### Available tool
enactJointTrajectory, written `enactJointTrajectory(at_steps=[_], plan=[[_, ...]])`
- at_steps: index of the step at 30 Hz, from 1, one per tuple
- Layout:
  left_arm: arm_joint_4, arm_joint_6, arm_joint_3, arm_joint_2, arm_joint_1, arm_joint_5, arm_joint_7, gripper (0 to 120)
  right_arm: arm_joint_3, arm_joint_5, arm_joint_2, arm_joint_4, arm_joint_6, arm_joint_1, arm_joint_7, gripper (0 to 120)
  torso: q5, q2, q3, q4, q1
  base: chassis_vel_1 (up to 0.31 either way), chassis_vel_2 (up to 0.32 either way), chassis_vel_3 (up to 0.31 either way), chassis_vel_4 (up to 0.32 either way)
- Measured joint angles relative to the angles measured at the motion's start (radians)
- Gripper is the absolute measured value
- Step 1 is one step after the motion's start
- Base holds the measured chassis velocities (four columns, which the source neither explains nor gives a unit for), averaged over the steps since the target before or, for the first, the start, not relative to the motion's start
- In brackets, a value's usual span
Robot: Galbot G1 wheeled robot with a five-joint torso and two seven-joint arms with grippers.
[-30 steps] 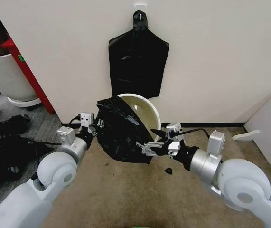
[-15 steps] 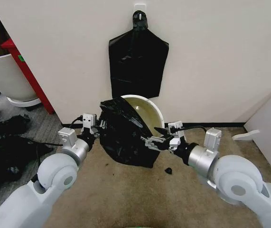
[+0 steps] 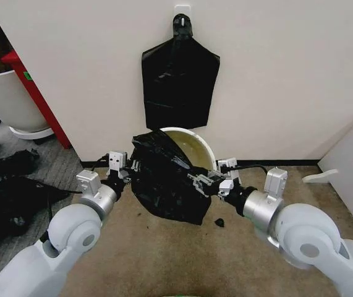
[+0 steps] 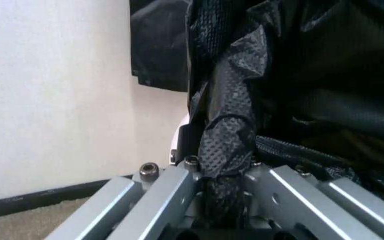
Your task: Place the garbage bag over the trash bin.
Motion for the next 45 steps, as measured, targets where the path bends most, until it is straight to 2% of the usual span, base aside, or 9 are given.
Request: enactJointTrajectory(at_steps=[4, 6, 14, 18, 28, 31, 39, 45], plan=[[0.007, 0.000, 0.003, -0.002, -0.002, 0.009, 0.000, 0, 0.002, 0.006, -0.002, 0.008, 0.005, 0.000, 0.001, 1, 0.0000, 0.000, 0.000, 0.0000, 0.000, 0.000, 0.000, 0.000, 0.000], [0.011, 0.000, 0.004, -0.003, -0.002, 0.014, 0.000, 0, 0.003, 0.010, -0.002, 0.012, 0.007, 0.000, 0.001, 0, -0.0001, 0.000, 0.000, 0.0000, 0.000, 0.000, 0.000, 0.000, 0.000], [0.023, 0.000, 0.006, -0.007, 0.011, 0.054, 0.025, 0, 0.020, 0.023, -0.004, 0.033, 0.013, -0.012, 0.016, 0, -0.0001, 0.000, 0.000, 0.0000, 0.000, 0.000, 0.000, 0.000, 0.000], [0.033, -0.016, -0.007, -0.004, 0.046, 0.105, 0.073, 0, 0.071, 0.024, -0.026, 0.039, 0.015, -0.029, 0.016, 0, 0.0000, 0.000, 0.000, 0.0001, 0.000, 0.000, 0.000, 0.000, 0.000], [0.024, -0.036, -0.031, -0.004, 0.064, 0.107, 0.104, 0, 0.126, 0.013, -0.084, 0.040, 0.035, -0.055, 0.019, 0, 0.0000, 0.000, 0.000, 0.0000, 0.000, 0.000, 0.000, 0.000, 0.000], [0.024, -0.044, -0.043, -0.002, 0.074, 0.112, 0.138, 0, 0.133, 0.006, -0.096, 0.034, 0.042, -0.055, 0.026, 0, 0.0000, 0.000, 0.000, 0.0000, 0.000, 0.000, 0.000, 0.000, 0.000], [0.043, -0.102, -0.059, -0.003, 0.131, 0.217, 0.268, 0, 0.144, 0.007, -0.135, 0.020, 0.047, -0.034, 0.043, 0, -0.0001, 0.000, 0.000, 0.0000, 0.000, 0.000, 0.000, 0.000, 0.000], [0.046, -0.126, -0.064, -0.006, 0.141, 0.227, 0.301, 0, 0.144, 0.003, -0.161, -0.014, 0.041, -0.019, 0.036, 0, 0.0000, 0.000, 0.000, 0.0000, 0.000, 0.000, 0.000, 0.000, 0.000]])
